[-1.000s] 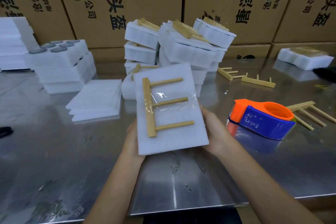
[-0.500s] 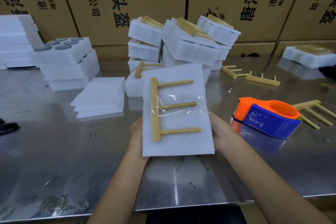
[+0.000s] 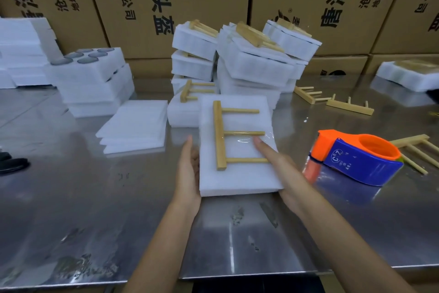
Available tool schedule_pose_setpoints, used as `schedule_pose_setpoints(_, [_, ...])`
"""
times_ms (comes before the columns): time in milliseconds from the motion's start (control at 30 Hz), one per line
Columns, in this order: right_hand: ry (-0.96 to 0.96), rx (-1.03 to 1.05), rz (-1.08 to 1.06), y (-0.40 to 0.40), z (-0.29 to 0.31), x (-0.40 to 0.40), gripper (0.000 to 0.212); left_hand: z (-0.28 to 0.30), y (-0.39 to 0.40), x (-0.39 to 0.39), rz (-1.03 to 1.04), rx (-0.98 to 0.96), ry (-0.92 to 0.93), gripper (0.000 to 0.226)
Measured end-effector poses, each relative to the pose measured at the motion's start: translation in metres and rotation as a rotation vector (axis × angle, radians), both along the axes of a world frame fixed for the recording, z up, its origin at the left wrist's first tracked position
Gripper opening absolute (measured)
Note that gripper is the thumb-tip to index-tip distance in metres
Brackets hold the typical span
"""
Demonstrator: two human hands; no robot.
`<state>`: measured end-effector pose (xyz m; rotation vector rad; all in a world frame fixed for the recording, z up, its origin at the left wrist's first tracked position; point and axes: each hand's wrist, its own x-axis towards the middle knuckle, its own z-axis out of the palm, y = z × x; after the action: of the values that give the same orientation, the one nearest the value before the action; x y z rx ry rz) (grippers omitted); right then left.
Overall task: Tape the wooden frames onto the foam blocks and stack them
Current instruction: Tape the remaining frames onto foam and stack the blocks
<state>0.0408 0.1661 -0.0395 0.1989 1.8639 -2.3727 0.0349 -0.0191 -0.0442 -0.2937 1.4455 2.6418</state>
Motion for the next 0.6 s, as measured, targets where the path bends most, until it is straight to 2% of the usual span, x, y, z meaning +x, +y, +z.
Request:
schedule_pose_setpoints(100, [-0.023, -0.083, -0.004, -0.002, -0.001, 0.0, 0.065, -0.001, -0.002, -0.001, -0.04, 0.011, 0.069, 0.053])
schedule_pose_setpoints(167, [-0.041, -0.207, 0.022, -0.002, 0.001, -0.002, 0.059, -0.005, -0.008, 0.0, -0.064, 0.134, 0.123, 0.051])
schedule_pose_setpoints(267, [-0.103, -0.442, 0.131, -0.01, 0.005, -0.006, 0.046, -0.006, -0.017, 0.004, -0.101, 0.354, 0.147, 0.06])
schedule_pose_setpoints(367, [-0.182, -0.629, 0.197, -0.029, 0.005, -0.012, 0.043, -0.002, -0.02, 0.007, -0.069, 0.418, 0.192, 0.063])
schedule_pose_setpoints(467, [-0.202, -0.607, 0.203, -0.05, 0.004, -0.02, 0.041, -0.001, -0.022, 0.006, 0.005, 0.406, 0.258, 0.068])
schedule_pose_setpoints(600, [-0.222, -0.508, 0.183, -0.071, 0.006, -0.031, 0.034, 0.002, -0.021, 0.007, 0.188, 0.294, 0.37, 0.084])
